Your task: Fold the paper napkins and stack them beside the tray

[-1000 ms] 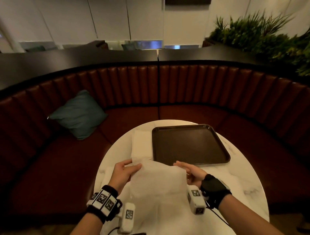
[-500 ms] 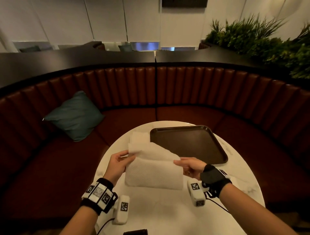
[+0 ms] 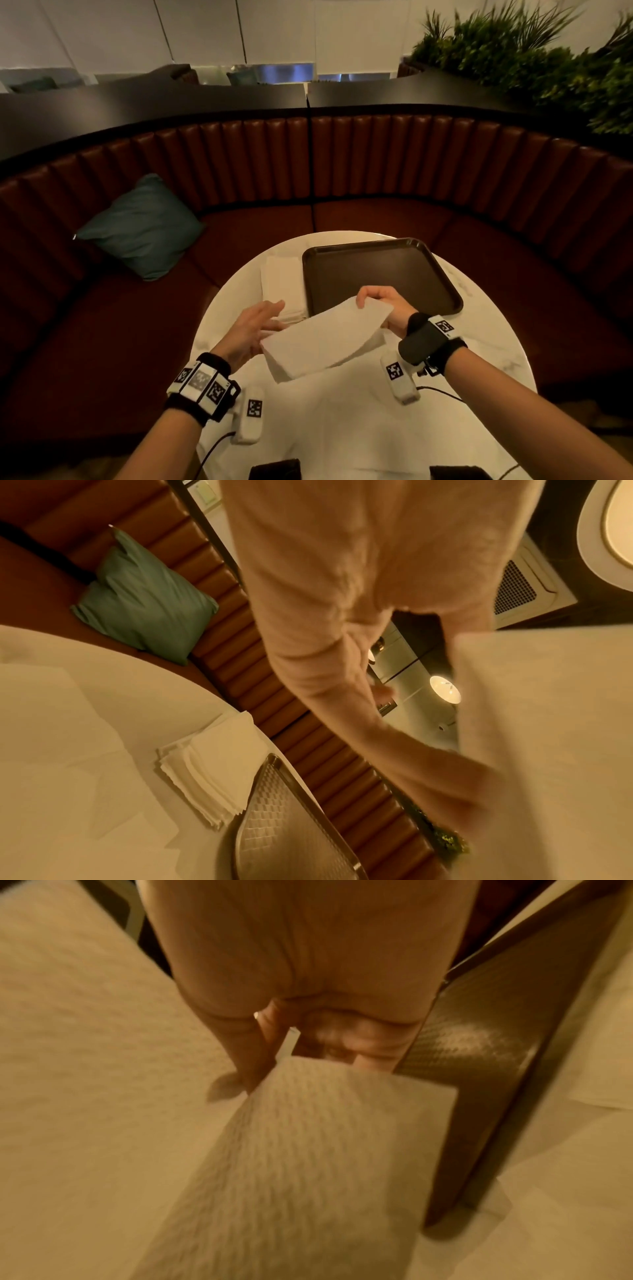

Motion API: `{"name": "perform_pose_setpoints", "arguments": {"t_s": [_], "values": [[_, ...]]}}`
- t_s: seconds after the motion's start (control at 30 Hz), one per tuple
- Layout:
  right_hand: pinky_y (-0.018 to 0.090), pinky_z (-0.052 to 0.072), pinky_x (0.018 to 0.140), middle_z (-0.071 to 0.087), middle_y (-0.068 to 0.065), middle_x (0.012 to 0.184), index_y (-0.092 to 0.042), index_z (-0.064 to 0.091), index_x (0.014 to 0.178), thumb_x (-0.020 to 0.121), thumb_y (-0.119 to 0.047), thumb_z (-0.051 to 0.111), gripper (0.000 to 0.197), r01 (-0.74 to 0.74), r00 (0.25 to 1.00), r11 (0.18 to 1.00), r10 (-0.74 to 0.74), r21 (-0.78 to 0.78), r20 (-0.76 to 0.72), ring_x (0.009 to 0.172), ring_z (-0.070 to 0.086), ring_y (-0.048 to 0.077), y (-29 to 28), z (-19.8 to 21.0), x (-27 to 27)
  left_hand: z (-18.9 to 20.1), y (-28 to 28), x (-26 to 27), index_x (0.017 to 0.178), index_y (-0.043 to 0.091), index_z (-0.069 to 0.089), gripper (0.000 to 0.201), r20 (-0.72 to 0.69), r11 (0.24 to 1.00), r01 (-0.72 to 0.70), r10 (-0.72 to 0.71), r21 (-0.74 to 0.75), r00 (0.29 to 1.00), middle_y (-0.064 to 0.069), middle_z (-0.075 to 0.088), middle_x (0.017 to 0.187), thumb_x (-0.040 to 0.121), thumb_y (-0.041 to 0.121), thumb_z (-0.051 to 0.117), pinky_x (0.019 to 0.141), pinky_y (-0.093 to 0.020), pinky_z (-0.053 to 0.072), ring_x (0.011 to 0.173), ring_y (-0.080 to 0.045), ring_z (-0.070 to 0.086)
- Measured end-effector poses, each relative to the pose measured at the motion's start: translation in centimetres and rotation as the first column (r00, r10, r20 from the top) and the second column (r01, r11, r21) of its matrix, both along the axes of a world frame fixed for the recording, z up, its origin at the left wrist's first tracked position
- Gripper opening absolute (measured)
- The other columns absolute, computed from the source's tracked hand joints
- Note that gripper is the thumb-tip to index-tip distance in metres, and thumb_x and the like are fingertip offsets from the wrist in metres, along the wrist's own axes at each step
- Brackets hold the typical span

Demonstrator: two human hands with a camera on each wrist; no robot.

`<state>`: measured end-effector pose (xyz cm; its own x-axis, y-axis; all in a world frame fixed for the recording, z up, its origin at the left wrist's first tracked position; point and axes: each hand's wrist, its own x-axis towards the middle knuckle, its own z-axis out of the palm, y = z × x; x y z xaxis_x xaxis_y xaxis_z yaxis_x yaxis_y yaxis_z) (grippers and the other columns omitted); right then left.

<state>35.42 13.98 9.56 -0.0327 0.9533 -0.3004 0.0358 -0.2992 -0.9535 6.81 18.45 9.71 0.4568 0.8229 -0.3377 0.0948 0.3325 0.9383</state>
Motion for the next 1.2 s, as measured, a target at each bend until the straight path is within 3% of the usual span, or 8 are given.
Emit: {"name": "perform_pose_setpoints", "arguments": {"t_s": [0.1,0.2,0.27,0.4,0.63,0.83,1.0,1.2], "values": [[0.038,0.057,0.077,0.064,0.009,0.099,-0.016,0.067,0.081,0.093,-0.009,0.056,0.017,-0.062,0.996,0.997,0.058,0.055,0.067,0.092,0.065,0.030,0.7,0.2,-0.8,0.4,0.1,0.5,0.106,0.015,0.065,0.059,-0.132,0.973,0.231,-0.231,-0.016,0.964,-0.011,0.072,0.093,0.063,0.051,0.083,0.058,-0.030,0.053,0.071,-0.027,0.069],[0.033,0.055,0.074,0.069,0.005,0.095,-0.020,0.069,0.101,0.093,-0.011,0.058,0.016,-0.023,0.999,0.996,0.020,0.084,0.036,0.085,0.068,0.021,1.7,0.5,-1.5,-0.1,0.2,0.8,0.105,0.015,0.068,0.032,-0.187,0.941,0.338,-0.334,-0.014,0.924,-0.015,0.074,0.097,0.076,0.016,0.080,0.068,-0.034,0.055,0.086,-0.031,0.070],[0.030,0.055,0.069,0.070,0.007,0.097,-0.023,0.065,0.113,0.094,-0.013,0.057,0.023,0.031,1.000,0.998,-0.030,0.057,-0.008,0.083,0.068,0.019,2.4,0.3,-1.7,-0.8,0.6,0.9,0.108,0.011,0.068,0.039,-0.175,0.957,0.290,-0.285,0.001,0.942,-0.016,0.072,0.095,0.072,0.013,0.083,0.073,-0.036,0.052,0.087,-0.030,0.068],[0.024,0.054,0.054,0.071,0.011,0.102,-0.025,0.057,0.123,0.097,-0.025,0.053,0.026,0.159,0.975,0.985,-0.168,-0.071,-0.143,0.071,0.066,0.019,2.9,-0.6,-0.5,-1.7,2.8,1.5,0.117,0.004,0.059,0.043,-0.066,0.997,-0.060,0.063,0.039,0.996,-0.014,0.074,0.096,0.078,0.007,0.077,0.079,-0.041,0.045,0.090,-0.030,0.065],[0.025,0.050,0.055,0.073,0.009,0.102,-0.025,0.058,0.122,0.097,-0.033,0.052,0.026,0.277,0.947,0.944,-0.299,-0.177,-0.113,0.069,0.067,0.018,1.3,-3.9,2.8,-4.4,11.0,3.4,0.129,0.005,0.054,0.043,0.072,0.894,-0.434,0.443,-0.112,0.894,-0.011,0.068,0.114,0.087,0.000,0.065,0.072,-0.029,0.057,0.097,-0.023,0.068],[0.024,0.050,0.054,0.073,0.009,0.100,-0.023,0.059,0.121,0.097,-0.033,0.052,0.027,0.340,0.923,0.905,-0.373,-0.257,-0.093,0.073,0.066,0.019,-0.3,-6.2,4.8,-7.5,15.7,5.2,0.128,0.003,0.054,0.043,-0.122,0.892,-0.444,0.433,-0.081,0.893,-0.016,0.064,0.120,0.087,-0.003,0.064,0.064,-0.027,0.052,0.094,-0.024,0.064],[0.024,0.049,0.055,0.072,0.011,0.100,-0.023,0.060,0.119,0.097,-0.034,0.052,0.025,0.385,0.904,0.876,-0.421,-0.290,-0.072,0.072,0.066,0.018,-1.4,-7.6,5.8,-9.8,17.3,5.3,0.132,0.000,0.050,0.047,-0.330,0.899,-0.438,0.411,-0.007,0.850,-0.020,0.061,0.119,0.087,-0.005,0.064,0.082,-0.034,0.047,0.102,-0.030,0.060],[0.025,0.048,0.057,0.073,0.008,0.096,-0.023,0.063,0.114,0.098,-0.032,0.052,0.022,0.439,0.881,0.848,-0.471,-0.297,-0.041,0.071,0.066,0.018,-2.8,-8.4,7.0,-11.4,18.3,4.5,0.127,0.002,0.057,0.049,-0.541,0.920,-0.374,0.377,0.122,0.752,-0.021,0.061,0.125,0.081,0.005,0.074,0.087,-0.034,0.049,0.111,-0.034,0.060]]}}
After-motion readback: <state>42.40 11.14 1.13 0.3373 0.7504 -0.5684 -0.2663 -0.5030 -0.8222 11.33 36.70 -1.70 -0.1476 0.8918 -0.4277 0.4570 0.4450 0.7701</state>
